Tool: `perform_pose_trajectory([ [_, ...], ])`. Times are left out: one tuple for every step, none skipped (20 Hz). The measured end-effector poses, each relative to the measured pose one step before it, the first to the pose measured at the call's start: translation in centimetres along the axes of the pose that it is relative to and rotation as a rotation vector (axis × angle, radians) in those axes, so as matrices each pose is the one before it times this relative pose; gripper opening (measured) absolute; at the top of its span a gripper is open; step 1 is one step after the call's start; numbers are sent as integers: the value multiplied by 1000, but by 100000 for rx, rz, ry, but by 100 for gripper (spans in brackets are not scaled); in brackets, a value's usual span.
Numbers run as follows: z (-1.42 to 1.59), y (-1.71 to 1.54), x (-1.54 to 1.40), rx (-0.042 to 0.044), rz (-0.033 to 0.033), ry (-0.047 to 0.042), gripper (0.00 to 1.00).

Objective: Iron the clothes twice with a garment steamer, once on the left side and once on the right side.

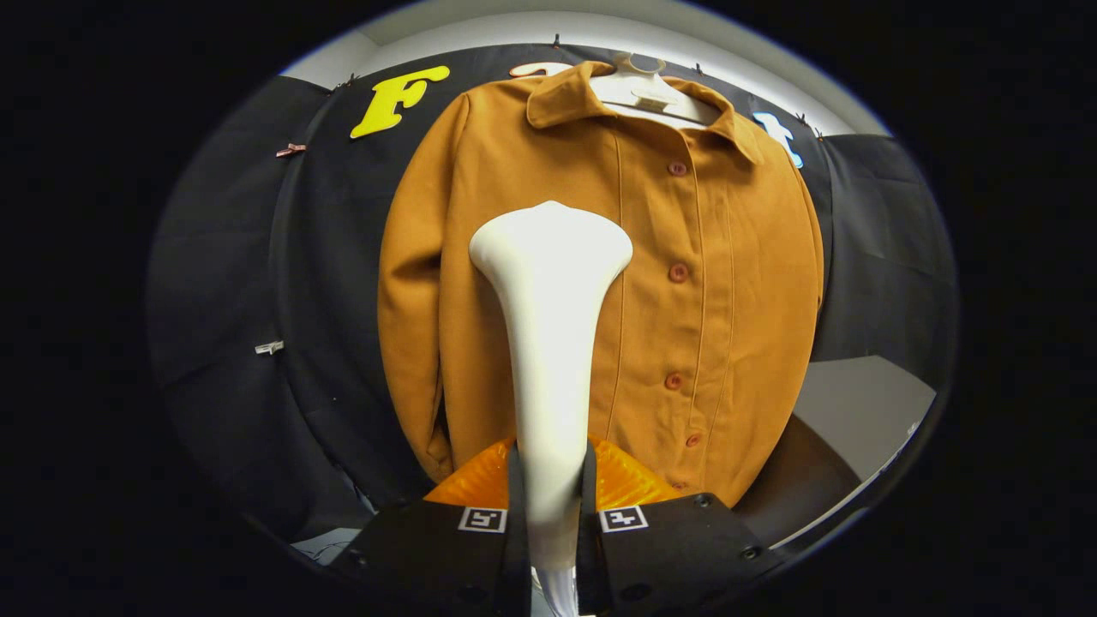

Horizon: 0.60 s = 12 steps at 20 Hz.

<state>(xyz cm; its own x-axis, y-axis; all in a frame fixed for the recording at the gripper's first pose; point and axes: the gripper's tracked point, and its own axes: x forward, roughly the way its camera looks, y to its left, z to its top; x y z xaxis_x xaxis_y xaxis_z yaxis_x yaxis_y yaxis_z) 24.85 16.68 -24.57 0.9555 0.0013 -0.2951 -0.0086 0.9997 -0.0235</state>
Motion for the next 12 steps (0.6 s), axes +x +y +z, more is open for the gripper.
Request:
perform_pose_trajectory([
  [-939,3,63,393,236,704,24],
  [-979,-24,63,840,175,561,24],
  [-1002,10,122,254,411,844,24],
  [-1162,-2,57,16,194,993,24],
  [-1118,-42,72,-117,174,1333,24],
  [-1051,-142,67,-69,141,1503,24],
  [-1008,-104,-5,138,75,1264,24],
  [-1074,-124,92,-10,45,1229,24],
  [-961,-188,43,-163,-120,1149,24],
  [-924,-135,178,72,-14,1065,24],
  [-915,-187,36,-65,54,1269,24],
  [-953,-223,22,-14,-112,1002,24],
])
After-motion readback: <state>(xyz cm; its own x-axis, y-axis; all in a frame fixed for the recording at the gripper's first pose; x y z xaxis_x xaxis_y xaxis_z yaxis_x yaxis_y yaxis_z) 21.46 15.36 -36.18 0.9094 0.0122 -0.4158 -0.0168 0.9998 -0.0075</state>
